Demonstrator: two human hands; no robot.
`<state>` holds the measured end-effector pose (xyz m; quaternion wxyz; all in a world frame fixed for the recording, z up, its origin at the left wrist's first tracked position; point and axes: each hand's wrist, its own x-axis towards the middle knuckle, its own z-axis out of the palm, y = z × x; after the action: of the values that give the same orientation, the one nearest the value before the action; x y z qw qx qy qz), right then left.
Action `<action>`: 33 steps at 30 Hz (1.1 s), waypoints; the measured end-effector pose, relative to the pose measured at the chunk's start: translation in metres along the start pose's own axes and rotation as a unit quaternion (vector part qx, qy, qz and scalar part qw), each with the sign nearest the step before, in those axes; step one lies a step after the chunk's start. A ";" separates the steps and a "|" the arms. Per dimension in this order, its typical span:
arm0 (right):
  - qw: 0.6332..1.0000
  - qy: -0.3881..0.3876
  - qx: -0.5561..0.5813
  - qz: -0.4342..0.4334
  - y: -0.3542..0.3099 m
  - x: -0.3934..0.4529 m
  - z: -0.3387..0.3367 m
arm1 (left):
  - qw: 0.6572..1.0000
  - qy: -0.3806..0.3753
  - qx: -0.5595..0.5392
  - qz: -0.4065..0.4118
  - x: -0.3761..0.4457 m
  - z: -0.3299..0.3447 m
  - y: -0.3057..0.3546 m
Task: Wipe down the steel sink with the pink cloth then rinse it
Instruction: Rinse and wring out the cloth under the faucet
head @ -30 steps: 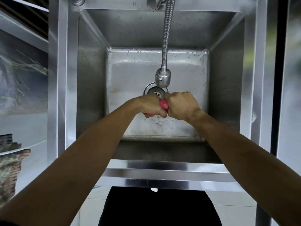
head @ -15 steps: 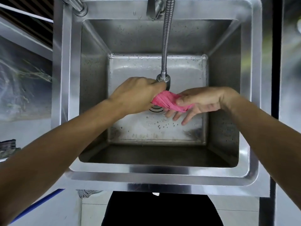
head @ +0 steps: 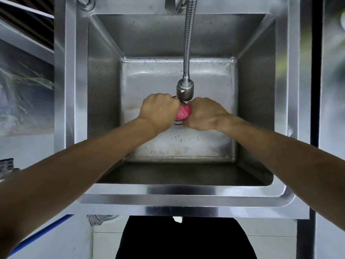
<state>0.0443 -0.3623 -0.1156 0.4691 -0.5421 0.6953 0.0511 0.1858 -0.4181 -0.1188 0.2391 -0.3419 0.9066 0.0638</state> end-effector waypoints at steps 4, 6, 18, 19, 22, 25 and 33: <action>0.989 0.093 -0.105 -0.046 0.007 0.003 0.011 | 0.982 -0.094 -0.152 -0.063 0.008 -0.002 0.003; 0.977 0.129 -0.157 -0.058 0.015 0.005 0.021 | 0.957 -0.150 -0.233 -0.081 0.010 0.001 0.002; 0.960 0.193 -0.194 -0.058 0.030 0.007 0.042 | 0.871 -0.240 -0.423 -0.062 0.008 0.026 0.005; 0.962 0.188 -0.188 -0.056 0.028 0.006 0.041 | 0.880 -0.230 -0.413 -0.050 0.007 0.026 0.002; 0.984 0.135 -0.105 -0.050 0.021 -0.007 0.037 | 0.918 -0.216 -0.331 0.003 0.004 0.019 -0.011; 0.994 -0.016 0.103 -0.031 0.024 -0.020 0.021 | 0.954 -0.177 -0.234 0.064 0.005 0.007 -0.018; 0.842 -0.337 0.421 -0.030 0.063 0.012 -0.004 | 0.981 0.119 -0.010 0.154 0.002 0.011 -0.012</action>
<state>-0.0085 -0.3478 -0.1492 0.8590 -0.2623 0.4322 -0.0810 0.1967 -0.4246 -0.1288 0.1130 -0.2061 0.9696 0.0676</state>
